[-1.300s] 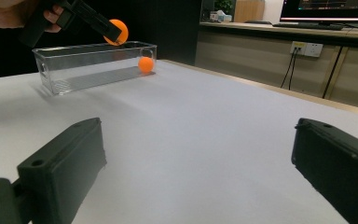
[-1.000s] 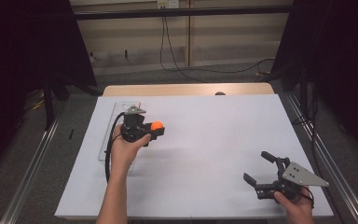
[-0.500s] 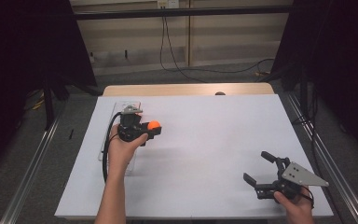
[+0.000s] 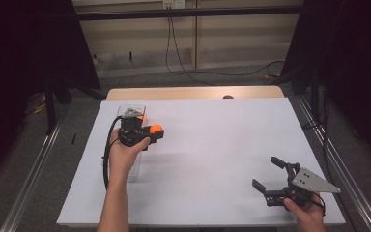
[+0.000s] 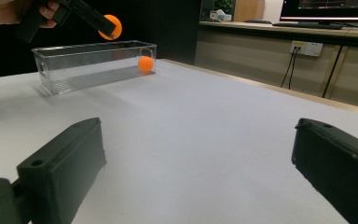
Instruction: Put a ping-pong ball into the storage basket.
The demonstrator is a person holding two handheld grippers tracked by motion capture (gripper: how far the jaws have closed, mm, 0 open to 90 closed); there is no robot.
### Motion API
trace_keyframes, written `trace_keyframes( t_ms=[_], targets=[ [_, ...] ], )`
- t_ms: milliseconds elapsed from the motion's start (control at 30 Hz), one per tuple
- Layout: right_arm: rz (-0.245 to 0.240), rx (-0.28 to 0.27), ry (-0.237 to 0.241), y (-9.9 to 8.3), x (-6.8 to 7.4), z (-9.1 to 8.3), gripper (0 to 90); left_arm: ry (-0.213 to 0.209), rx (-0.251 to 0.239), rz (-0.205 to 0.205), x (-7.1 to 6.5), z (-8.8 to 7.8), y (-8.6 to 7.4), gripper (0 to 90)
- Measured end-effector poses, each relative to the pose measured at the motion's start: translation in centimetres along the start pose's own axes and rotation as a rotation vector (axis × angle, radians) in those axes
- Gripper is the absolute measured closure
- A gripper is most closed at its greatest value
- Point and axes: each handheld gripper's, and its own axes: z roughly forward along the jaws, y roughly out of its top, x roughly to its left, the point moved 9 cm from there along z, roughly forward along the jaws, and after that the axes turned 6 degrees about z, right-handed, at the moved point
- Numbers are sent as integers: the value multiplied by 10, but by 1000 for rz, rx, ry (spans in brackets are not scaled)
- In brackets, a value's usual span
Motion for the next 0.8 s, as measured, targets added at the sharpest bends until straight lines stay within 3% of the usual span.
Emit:
trace_keyframes(
  t_ms=[800],
  targets=[
    [-2, -2, 2, 0, 0, 0, 20, 36, -6, 0, 10, -10, -1, 509]
  ],
)
